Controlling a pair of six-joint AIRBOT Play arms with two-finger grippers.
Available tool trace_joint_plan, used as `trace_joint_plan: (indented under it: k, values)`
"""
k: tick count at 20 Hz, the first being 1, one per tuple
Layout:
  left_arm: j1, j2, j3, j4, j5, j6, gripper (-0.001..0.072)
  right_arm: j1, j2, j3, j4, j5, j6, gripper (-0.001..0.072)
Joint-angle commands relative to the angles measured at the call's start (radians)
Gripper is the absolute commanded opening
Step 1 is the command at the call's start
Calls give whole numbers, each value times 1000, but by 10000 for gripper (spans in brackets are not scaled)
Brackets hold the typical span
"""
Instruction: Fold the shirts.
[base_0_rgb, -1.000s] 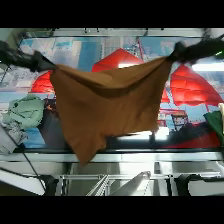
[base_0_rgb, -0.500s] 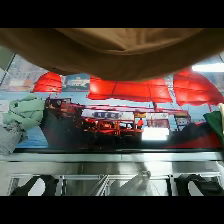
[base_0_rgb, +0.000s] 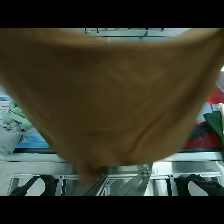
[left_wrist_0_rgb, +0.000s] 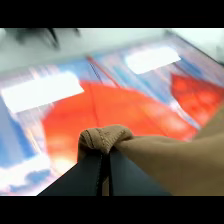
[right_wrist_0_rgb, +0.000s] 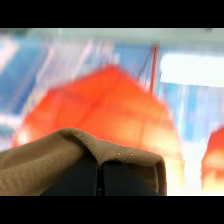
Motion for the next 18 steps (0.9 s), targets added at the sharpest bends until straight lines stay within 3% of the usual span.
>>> trace_joint_plan:
  k: [1, 3, 6, 7, 9, 10, 14, 15, 16, 18]
  values:
    - [-227, -226, -190, 190, -52, 33, 20, 33, -265, -193, 26, -72, 15, 16]
    - [-301, -366, -266, 336, -230, 31, 20, 55, -406, -313, 31, -250, 15, 16]
    - [-301, -547, -262, 351, -412, 1, 22, 60, -577, -324, 110, -315, -27, 18]
    - [-282, -591, -224, 337, -425, -21, 33, 58, -605, -312, 112, -320, -27, 86]
    - [-248, -650, -116, 335, -374, -64, 465, 39, -613, -290, 109, -318, -42, 715]
    - [-229, -669, -57, 336, -338, -113, 720, 26, -605, -275, 105, -308, -66, 710]
    - [-144, -675, 56, 349, -92, -231, 698, -82, -537, -262, 55, -107, -76, 696]
    - [-119, -672, 48, 347, -16, -256, 641, -112, -536, -262, 54, -21, -73, 561]
    - [-96, -658, 11, 344, 44, -272, 637, -139, -539, -274, 55, 56, -59, 420]
    - [-60, -585, -157, 345, 115, -276, 635, -172, -539, -330, 56, 135, -59, 420]
